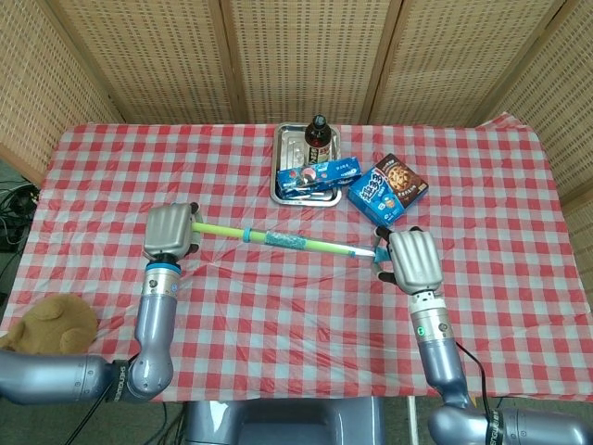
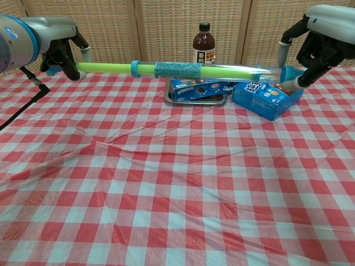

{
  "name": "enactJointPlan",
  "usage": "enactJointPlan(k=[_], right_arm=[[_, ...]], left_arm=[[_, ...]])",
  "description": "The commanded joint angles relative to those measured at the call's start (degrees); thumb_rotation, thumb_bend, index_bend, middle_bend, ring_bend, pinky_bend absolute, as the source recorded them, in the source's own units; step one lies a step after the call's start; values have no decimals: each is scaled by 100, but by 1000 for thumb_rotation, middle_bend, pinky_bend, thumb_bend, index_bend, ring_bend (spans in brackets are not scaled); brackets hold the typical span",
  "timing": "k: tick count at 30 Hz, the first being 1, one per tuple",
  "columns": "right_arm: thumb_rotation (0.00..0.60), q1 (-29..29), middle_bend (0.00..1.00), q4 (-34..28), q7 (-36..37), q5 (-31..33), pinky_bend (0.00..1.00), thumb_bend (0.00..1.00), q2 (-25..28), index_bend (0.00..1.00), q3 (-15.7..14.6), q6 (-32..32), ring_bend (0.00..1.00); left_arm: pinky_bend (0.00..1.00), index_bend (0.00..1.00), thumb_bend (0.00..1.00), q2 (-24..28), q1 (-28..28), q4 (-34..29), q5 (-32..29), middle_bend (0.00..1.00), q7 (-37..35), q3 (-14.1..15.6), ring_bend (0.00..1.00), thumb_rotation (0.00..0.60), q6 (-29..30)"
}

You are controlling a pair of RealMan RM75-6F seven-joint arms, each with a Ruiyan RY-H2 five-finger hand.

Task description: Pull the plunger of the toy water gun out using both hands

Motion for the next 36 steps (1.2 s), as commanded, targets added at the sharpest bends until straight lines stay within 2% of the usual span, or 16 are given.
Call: enactJointPlan(k=[1, 24, 36], right_arm=[[600, -93, 1000, 44, 43, -34, 556, 510, 112, 573, -25, 95, 1000], [600, -433, 1000, 26, 286, -195, 556, 508, 498, 575, -146, 240, 1000], [600, -535, 1000, 11, 391, -167, 556, 508, 634, 576, -121, 229, 1000]], left_arm=[[724, 835, 644, 113, 147, 32, 19, 945, -108, 109, 854, 600, -29], [724, 835, 644, 668, 700, -145, 378, 945, -493, 503, 854, 600, -125], [724, 835, 644, 771, 810, -223, 432, 945, -525, 552, 854, 600, -111]])
